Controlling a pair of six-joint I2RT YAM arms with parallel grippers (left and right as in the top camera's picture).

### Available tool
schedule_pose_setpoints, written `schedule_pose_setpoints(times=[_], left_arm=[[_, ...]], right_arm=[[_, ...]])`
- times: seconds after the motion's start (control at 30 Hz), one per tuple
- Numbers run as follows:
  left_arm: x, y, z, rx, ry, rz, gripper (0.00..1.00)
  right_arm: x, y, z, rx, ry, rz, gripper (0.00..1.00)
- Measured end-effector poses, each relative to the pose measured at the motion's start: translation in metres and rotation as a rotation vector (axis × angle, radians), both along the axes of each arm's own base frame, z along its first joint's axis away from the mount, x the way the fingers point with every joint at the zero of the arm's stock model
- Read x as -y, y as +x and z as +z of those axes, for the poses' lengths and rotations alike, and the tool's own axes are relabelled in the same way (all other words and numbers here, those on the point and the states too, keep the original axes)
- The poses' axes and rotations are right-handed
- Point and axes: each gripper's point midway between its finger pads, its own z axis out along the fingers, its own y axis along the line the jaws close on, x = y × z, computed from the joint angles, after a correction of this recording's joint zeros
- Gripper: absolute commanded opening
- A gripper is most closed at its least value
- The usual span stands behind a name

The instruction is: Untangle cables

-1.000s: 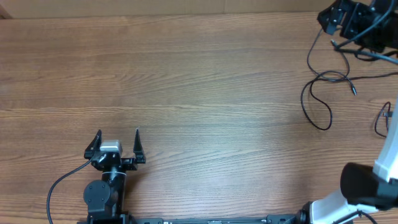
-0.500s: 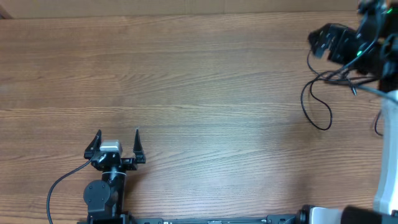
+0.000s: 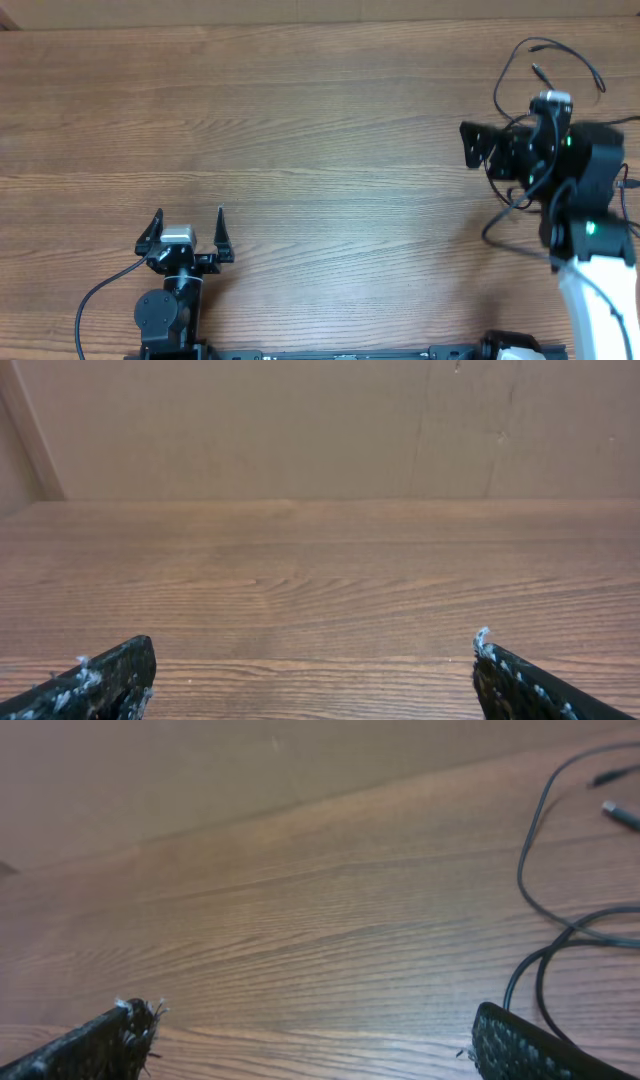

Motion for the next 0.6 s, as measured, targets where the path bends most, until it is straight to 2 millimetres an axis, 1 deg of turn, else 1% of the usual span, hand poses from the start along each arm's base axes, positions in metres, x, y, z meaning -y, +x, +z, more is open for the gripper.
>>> schedule_pose_setpoints(times=[0.03,0.23,0.37,0.5,0.6], left_arm=[[0.0,0.0,0.0,0.0,0.0,0.0,1.0],[0.0,0.0,0.0,0.0,0.0,0.0,1.0],[0.0,0.0,0.0,-0.001,0.0,0.0,1.0],[0.0,0.0,0.0,0.0,0.0,0.0,1.0],[0.0,0.0,0.0,0.0,0.0,0.0,1.0]], right_arm=[[-0.001,-0.005,0.0,0.021,-0.002,0.0,1.0],[-0.005,-0.03,0.023,0.241,-0.03,0.004,1.0],[-0.006,-0.045,0.028,0.343,-0.043,0.004,1.0],[-0.007,-0.053,0.028,0.407,-0.051,0.004,1.0],[-0.008,-0.055,0.037,0.477,-0.061,0.004,1.0]])
